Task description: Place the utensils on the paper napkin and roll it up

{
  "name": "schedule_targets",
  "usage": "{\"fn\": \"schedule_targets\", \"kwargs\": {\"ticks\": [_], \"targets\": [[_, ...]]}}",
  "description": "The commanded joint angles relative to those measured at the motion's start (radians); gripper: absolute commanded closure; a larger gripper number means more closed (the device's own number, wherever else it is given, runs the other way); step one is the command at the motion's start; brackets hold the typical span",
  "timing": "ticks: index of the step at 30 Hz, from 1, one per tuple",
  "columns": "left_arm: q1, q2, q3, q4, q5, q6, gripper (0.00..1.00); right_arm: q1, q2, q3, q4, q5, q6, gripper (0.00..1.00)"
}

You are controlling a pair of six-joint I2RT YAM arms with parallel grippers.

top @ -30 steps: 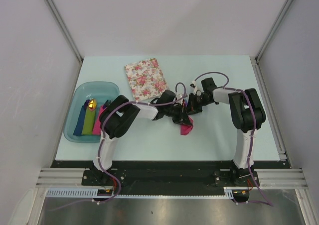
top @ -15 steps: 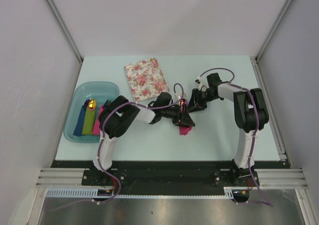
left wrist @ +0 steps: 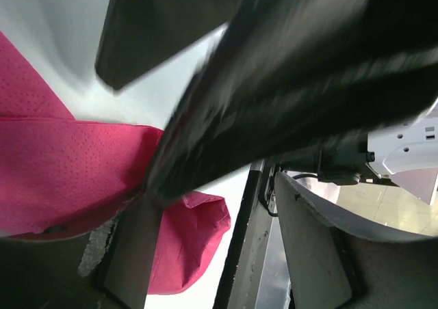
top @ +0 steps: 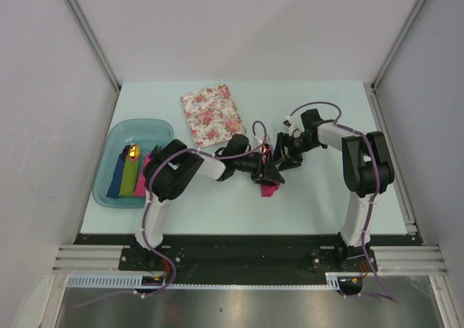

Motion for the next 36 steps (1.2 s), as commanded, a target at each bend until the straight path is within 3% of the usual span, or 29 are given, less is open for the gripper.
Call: {"fn": "schedule_targets", "kwargs": {"ticks": [1,3,7,10,25,31,36], "targets": [[0.005,0.011,-0.020,0.012,-0.007,0.006,0.30,0.030,0.020,-0.009,-0.028,0.047,-0.064,0.41],[0.005,0.004,-0.024,0.018,-0.007,0.003,0.32,0.033,0.023,-0.021,-0.036,0.084,-0.093,0.44],[0.005,-0.016,-0.030,0.045,-0.004,0.006,0.34,0.032,0.024,-0.050,-0.029,0.147,-0.119,0.65],[0.005,-0.024,-0.034,0.062,-0.001,0.000,0.37,0.033,0.038,-0.055,-0.022,0.175,-0.125,0.71],[0.012,-0.205,-0.050,0.049,0.032,-0.010,0.35,0.062,0.070,-0.061,-0.030,0.276,-0.191,0.78],[0.048,-0.257,-0.140,0.041,0.027,-0.037,0.48,0.064,0.069,-0.064,-0.029,0.273,-0.196,0.78],[0.042,-0.215,-0.113,-0.078,0.030,0.004,0.68,0.064,0.060,-0.072,-0.024,0.262,-0.193,0.78]]}}
